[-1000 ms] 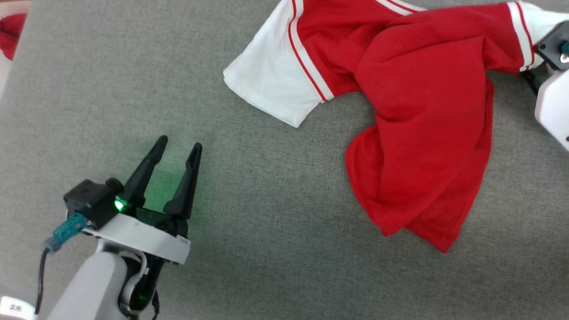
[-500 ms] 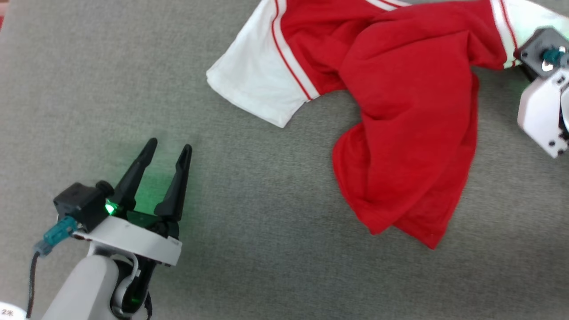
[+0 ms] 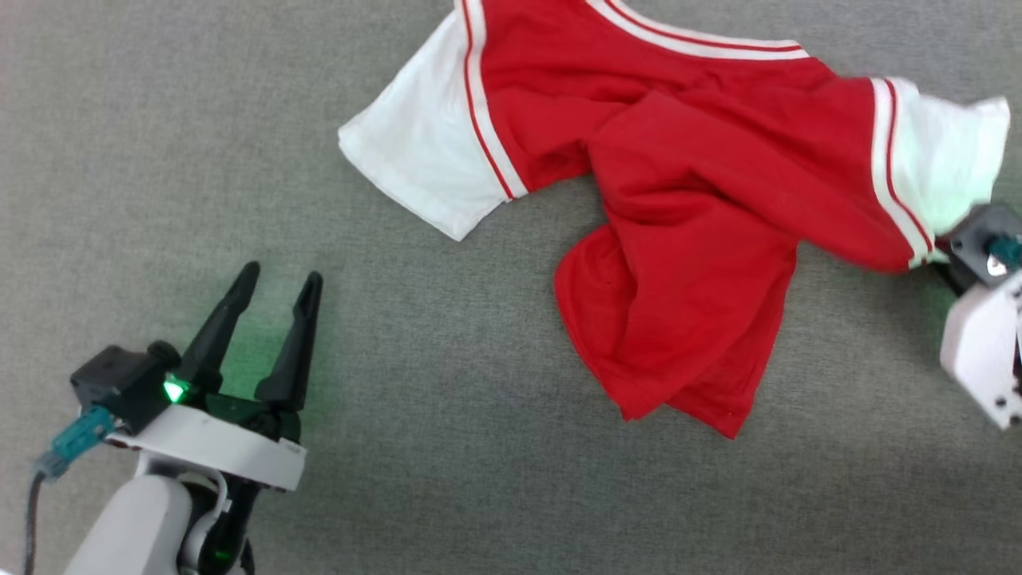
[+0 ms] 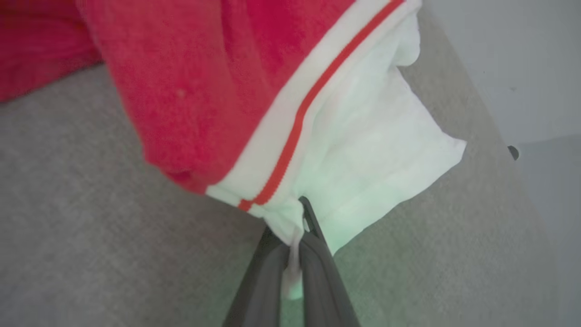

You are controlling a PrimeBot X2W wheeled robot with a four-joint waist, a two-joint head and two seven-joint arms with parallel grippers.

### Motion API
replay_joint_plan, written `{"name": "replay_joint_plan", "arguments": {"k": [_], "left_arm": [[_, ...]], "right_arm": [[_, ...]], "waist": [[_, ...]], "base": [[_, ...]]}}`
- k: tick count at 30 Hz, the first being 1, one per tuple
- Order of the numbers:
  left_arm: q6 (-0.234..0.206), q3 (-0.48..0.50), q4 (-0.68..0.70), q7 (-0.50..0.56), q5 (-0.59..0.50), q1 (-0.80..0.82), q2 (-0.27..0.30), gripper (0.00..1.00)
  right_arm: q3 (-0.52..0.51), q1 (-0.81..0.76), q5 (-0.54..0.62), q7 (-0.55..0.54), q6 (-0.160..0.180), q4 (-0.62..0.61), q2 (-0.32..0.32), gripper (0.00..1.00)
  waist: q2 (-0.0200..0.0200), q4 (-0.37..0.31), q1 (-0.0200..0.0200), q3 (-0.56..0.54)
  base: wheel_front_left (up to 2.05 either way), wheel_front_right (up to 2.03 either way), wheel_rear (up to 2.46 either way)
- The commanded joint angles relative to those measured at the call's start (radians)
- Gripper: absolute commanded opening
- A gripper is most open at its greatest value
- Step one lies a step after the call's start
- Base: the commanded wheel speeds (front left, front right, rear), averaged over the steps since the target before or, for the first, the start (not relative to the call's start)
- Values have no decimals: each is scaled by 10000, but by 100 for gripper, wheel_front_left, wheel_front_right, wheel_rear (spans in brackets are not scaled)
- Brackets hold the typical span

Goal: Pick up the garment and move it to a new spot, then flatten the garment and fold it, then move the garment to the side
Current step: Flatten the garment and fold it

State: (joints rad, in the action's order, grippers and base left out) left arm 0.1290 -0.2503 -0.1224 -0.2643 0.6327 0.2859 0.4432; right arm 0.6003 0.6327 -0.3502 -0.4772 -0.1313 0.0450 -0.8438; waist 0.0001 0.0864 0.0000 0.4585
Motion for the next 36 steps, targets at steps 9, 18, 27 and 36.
{"name": "replay_joint_plan", "arguments": {"k": [9,18,27,36], "left_arm": [[25,251,149,6,72,-240,111,100],[25,207,21,10,-31,-416,361,100],[25,-21,576,789,-262,327,1964,100],[24,-1662,491,2456,1174,2953,4123,100]], "right_arm": [[-1693,-2189,739,-346,5,-979,708,0],[-3394,-3353,1452,478,7,-1134,2241,100],[-5184,-5224,1179,2101,7,-2802,4840,100],[-4892,-6264,1592,3688,7,-3428,7031,100]], "waist": [[-1,-184,0,-79],[-1,-386,0,-593],[-1,-1037,0,-1089],[-1,-2256,0,-905]], "base": [[0,0,0],[0,0,0],[0,0,0],[0,0,0]]}}
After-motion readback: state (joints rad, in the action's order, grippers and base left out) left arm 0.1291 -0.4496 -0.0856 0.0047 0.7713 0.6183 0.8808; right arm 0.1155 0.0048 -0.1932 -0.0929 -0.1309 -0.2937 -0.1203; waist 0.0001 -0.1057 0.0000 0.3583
